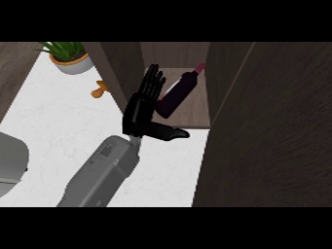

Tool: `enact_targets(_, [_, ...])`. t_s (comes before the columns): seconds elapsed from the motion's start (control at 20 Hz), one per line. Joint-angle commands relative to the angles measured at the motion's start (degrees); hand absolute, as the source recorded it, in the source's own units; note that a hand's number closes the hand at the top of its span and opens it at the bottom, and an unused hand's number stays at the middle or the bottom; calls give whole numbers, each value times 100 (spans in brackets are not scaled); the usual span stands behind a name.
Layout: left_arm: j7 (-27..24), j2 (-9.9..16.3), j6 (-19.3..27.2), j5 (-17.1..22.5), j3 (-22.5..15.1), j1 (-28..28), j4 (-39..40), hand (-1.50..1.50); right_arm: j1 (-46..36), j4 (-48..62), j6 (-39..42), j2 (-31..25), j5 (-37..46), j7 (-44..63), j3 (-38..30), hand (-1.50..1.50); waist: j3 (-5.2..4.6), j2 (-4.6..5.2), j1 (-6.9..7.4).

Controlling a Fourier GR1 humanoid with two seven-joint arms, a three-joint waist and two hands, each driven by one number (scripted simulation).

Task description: Pick up the wine, place it into the cabinet and close the cabinet

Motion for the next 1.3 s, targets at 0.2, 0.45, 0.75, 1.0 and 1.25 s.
enact_targets(0.2, [454,445,108,-6,-375,1393,-1970,-150,-138,-1229,22,-227,-446,934,-454,-150,-6,72,79])
enact_targets(0.45, [385,754,47,14,-603,2647,-3008,-150,-30,-1094,-43,-189,-101,815,-171,-150,-5,68,20])
enact_targets(0.75, [232,987,-269,154,-326,2929,-3217,-150,165,-1456,504,-702,-251,796,-59,-150,-4,81,-117])
enact_targets(1.0, [-115,1257,-488,57,-229,3378,-3349,-150,-133,-1245,1083,-839,-827,705,-18,-150,-3,98,-50])
enact_targets(1.25, [-105,1920,-930,345,342,3649,-3605,-150,-169,-1154,1723,-1159,-476,559,707,150,-8,86,-24])
